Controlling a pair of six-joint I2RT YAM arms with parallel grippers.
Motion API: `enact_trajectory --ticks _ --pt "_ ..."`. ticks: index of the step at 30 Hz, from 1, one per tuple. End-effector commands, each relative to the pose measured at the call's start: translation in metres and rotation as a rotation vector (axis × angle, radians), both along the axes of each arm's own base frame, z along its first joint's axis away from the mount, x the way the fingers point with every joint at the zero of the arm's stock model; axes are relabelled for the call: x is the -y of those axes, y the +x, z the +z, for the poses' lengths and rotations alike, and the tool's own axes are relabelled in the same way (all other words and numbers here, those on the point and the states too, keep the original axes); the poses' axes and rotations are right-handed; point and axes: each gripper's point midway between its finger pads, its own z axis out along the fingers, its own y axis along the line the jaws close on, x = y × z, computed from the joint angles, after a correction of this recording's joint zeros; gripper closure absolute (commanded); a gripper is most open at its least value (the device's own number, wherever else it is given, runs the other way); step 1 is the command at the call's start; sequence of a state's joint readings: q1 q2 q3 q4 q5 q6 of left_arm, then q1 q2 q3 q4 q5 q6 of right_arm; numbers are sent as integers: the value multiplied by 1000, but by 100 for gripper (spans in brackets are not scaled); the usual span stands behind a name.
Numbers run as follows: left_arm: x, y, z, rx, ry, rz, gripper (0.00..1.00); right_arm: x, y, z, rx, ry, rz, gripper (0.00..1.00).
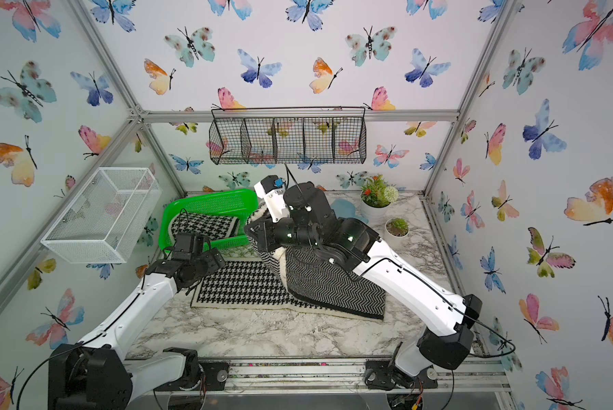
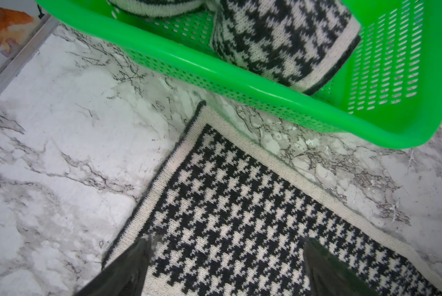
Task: Roll up the scarf and place it into the basket
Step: Fold the scarf at the center of the board.
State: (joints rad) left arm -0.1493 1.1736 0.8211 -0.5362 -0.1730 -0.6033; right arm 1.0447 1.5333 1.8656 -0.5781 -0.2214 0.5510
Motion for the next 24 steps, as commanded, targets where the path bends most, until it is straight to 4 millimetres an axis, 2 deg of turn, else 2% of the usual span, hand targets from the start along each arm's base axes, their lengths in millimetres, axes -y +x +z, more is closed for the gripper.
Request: enact_trajectory --ticks 1,5,11,18,22,24 --pt "3 4 2 -5 -13 -23 6 11 -19 18 13 0 33 97" --pt "6 6 0 -13 -24 -28 6 11 -25 19 9 -16 60 97" --pt "7 6 -7 -23 -32 -32 6 3 -11 5 34 -3 14 96" --pt "11 9 -5 -21 -43 -51 7 20 24 36 186 1 -178 98" --pt "13 8 -6 -23 -47 -61 7 42 50 67 263 24 -288 99" --pt "14 7 -7 -23 -52 -68 7 53 64 75 275 14 -324 99"
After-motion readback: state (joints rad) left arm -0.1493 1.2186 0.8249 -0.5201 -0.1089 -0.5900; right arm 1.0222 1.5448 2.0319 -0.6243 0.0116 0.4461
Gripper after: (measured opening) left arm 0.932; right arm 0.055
